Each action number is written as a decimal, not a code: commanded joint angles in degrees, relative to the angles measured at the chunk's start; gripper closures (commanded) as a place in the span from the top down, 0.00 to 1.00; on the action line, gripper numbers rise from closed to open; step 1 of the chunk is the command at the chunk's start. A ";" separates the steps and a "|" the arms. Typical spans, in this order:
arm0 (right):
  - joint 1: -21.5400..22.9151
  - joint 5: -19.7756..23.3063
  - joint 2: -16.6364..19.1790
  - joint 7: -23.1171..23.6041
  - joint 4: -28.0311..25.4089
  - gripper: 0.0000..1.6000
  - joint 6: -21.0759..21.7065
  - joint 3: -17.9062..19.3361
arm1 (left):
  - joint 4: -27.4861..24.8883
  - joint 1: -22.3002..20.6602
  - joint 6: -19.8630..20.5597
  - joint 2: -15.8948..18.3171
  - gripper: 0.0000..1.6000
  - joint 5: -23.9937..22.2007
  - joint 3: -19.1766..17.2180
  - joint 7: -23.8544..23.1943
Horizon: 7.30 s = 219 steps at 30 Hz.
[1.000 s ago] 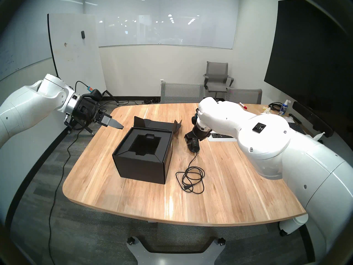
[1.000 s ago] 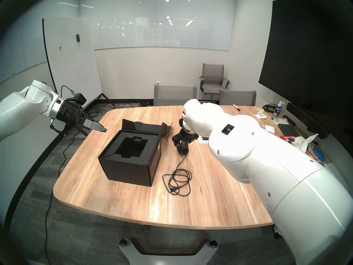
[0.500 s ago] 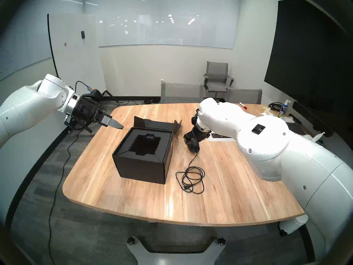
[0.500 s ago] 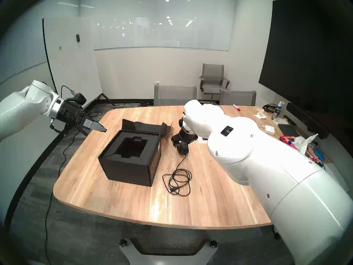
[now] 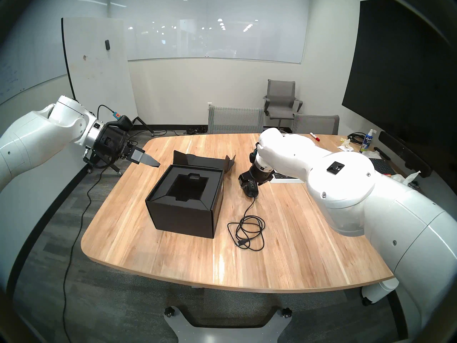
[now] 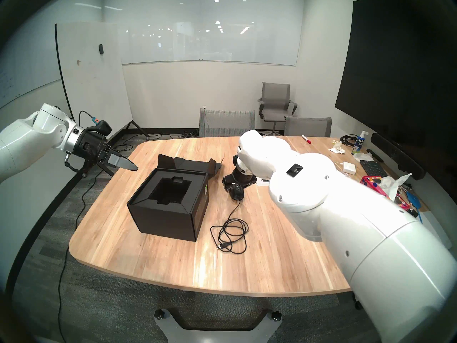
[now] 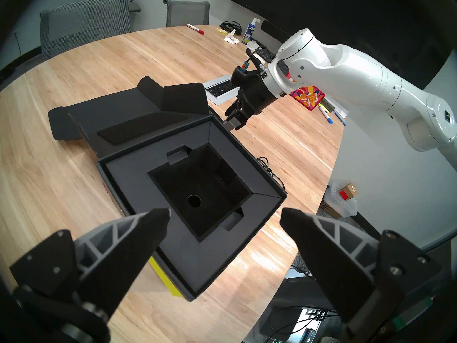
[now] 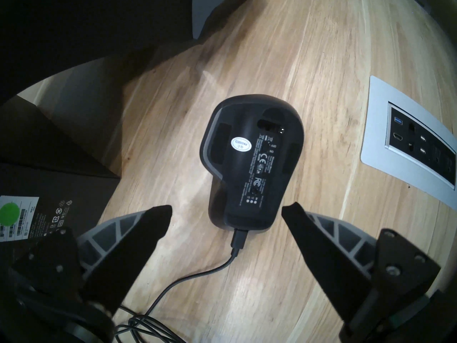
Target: Open the box and place the mouse inside
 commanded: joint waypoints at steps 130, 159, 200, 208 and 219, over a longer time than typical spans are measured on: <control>-2.95 2.15 3.13 -2.99 0.69 1.00 -7.68 9.43 | -0.09 -1.27 -0.13 -0.02 1.00 -0.44 -0.59 -1.09; -4.31 2.18 3.12 -3.34 0.76 1.00 -9.51 10.76 | -0.10 -1.29 -0.13 -0.02 1.00 -0.46 -0.57 -1.05; -2.59 1.55 2.78 -5.55 0.52 0.00 -6.54 11.72 | -0.06 -1.33 -0.14 -0.03 1.00 -0.44 -0.54 -1.18; -0.65 0.68 2.42 -5.74 0.59 0.00 -3.94 11.24 | -0.05 -1.35 -0.14 -0.03 1.00 -0.44 -0.52 -1.21; 2.21 -1.15 1.18 -6.13 0.66 0.00 -0.90 10.48 | -0.05 -1.35 -0.14 -0.03 1.00 -0.45 -0.51 -1.19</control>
